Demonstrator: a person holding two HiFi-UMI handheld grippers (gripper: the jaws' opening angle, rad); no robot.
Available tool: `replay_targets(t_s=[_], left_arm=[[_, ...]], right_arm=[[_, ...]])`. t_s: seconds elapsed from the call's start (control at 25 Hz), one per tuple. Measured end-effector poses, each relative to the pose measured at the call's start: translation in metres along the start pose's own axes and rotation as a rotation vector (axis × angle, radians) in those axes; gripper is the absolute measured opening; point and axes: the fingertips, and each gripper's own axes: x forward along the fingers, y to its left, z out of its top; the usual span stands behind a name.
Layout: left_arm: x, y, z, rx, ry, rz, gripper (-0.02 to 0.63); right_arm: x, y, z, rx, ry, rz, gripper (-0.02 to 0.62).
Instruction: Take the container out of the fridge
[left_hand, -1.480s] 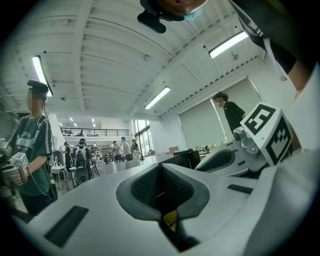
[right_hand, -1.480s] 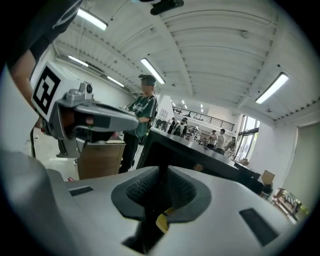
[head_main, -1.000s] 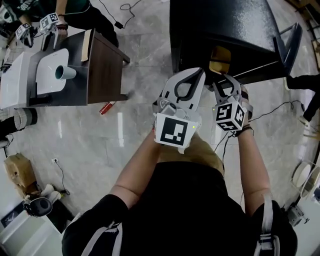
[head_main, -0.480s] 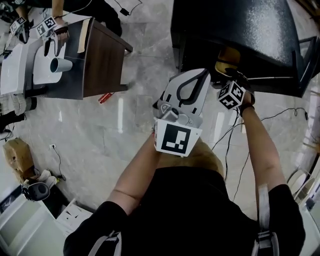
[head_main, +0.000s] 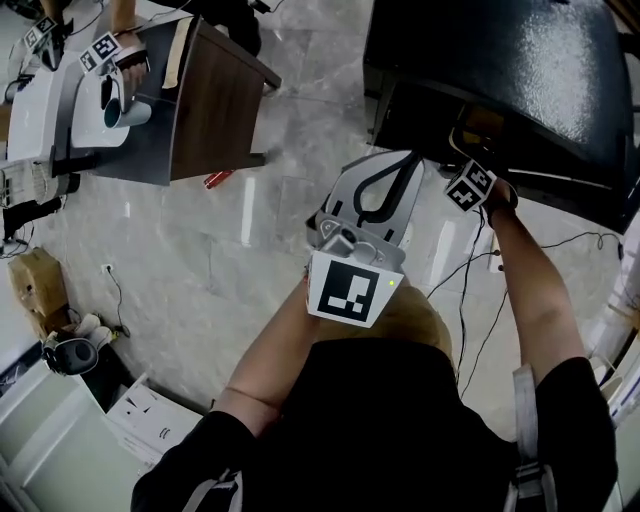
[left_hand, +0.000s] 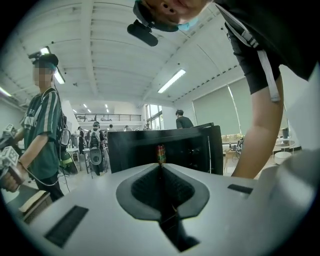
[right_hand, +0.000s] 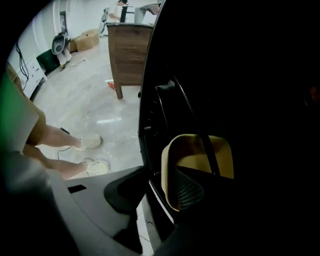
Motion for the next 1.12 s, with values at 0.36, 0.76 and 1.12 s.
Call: replay_targets(t_s=[0.36, 0.76, 1.12], left_arm=[[-0.005, 0.007, -0.013, -0.006, 0.021, 0.023, 0.025], [-0.021, 0.009, -0.004, 0.024, 0.006, 0.005, 0.025], [-0.06, 0.011, 0.02, 0.016, -0.068, -0.005, 0.025]], right_arm=[[0.011, 0.003, -0.006, -0.071, 0.025, 0.071, 0.038], [-0.026, 0.038, 0.002, -0.043, -0.025, 0.182, 0.037], [-0.085, 0.119, 0.008, -0.017, -0.068, 0.259, 0.037]])
